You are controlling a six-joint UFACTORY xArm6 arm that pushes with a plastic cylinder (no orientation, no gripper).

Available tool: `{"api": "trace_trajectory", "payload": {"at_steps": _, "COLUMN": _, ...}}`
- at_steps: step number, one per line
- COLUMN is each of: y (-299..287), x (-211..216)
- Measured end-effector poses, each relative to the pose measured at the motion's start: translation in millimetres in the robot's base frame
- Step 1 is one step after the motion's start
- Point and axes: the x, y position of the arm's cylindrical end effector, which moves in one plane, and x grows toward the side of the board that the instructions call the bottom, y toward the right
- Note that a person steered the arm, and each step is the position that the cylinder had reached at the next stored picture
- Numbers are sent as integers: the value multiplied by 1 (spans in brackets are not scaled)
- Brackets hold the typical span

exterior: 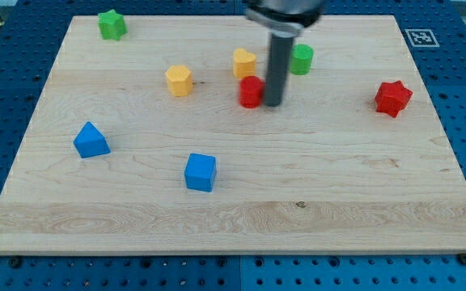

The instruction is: Locate the red circle between the yellow hexagon and yellow heart

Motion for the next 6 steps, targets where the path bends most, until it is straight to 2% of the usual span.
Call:
{"api": "trace_trajectory", "payload": {"at_steps": 1, "y": -24, "x": -11}}
{"api": "trace_trajectory", "payload": {"at_steps": 2, "y": 4, "x": -12}}
{"api": "trace_trajectory", "payload": {"at_steps": 3, "y": 4, "x": -12}}
{"api": "trace_trajectory", "payload": {"at_steps": 6, "y": -19, "x": 16}}
